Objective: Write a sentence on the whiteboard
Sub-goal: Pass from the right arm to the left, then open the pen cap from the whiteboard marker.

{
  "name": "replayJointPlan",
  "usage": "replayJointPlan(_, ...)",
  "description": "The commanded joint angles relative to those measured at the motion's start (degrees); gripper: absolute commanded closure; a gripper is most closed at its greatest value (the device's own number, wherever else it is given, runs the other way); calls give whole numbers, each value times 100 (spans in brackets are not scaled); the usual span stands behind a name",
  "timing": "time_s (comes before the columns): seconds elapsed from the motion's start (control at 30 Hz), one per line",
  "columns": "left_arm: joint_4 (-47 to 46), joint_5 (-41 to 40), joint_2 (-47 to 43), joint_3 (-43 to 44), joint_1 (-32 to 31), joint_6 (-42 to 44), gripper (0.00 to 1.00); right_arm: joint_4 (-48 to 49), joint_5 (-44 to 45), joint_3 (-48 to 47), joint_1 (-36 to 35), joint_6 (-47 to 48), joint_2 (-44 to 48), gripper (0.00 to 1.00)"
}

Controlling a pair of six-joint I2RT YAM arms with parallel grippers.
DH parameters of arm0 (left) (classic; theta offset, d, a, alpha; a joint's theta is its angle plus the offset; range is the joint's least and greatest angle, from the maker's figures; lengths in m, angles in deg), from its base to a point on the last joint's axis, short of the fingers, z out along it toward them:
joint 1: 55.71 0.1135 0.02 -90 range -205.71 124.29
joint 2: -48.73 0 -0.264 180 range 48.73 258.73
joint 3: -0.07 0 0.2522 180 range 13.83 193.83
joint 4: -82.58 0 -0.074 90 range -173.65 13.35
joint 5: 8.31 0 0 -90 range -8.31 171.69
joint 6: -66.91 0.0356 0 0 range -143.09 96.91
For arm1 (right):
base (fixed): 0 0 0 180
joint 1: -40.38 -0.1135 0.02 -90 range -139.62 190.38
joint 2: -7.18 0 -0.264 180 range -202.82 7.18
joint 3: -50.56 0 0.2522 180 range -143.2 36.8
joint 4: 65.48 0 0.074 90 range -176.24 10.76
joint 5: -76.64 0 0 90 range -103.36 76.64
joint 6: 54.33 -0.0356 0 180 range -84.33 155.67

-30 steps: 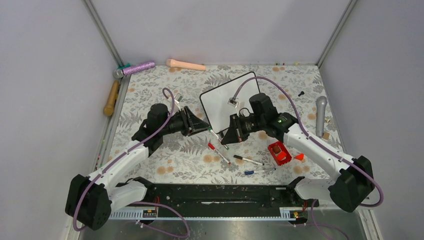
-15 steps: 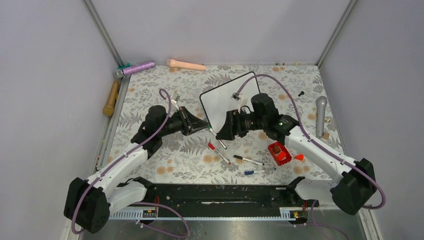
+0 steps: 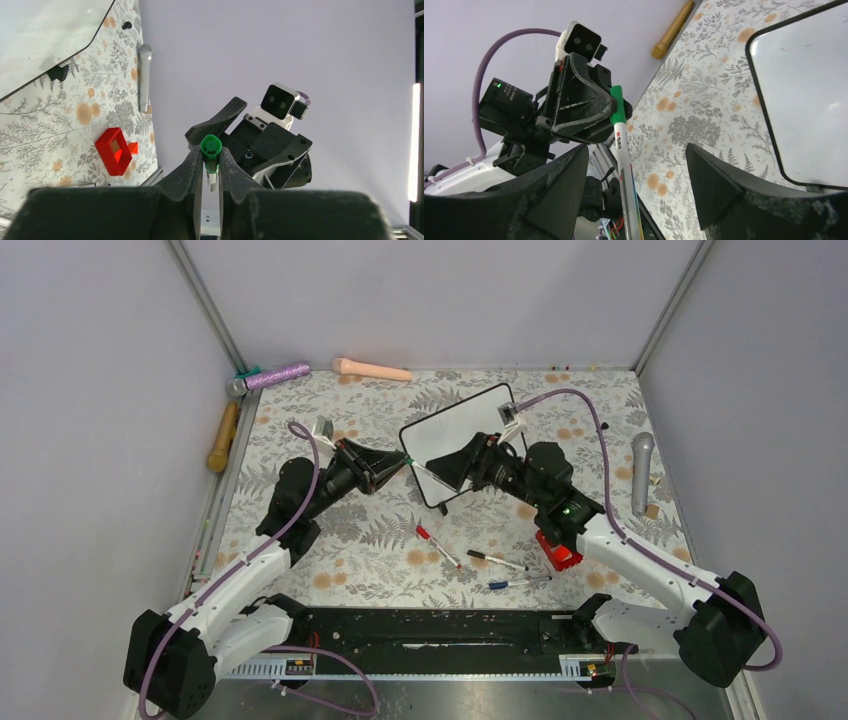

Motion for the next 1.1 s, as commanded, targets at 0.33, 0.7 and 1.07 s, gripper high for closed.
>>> replayJointPlan(0.33,-425,-446,-160,256,-14,-432,100,847,546,-547,-624,-267,-406,45)
replayJointPlan(0.7,-42,-645,-505,434,91,-252,100,602,787,-337,-655,-58,-131,35)
replayJointPlan(1.07,-10,-613,-360,517,93,-228,100,1212,112,-491,-686,-251,-498,52)
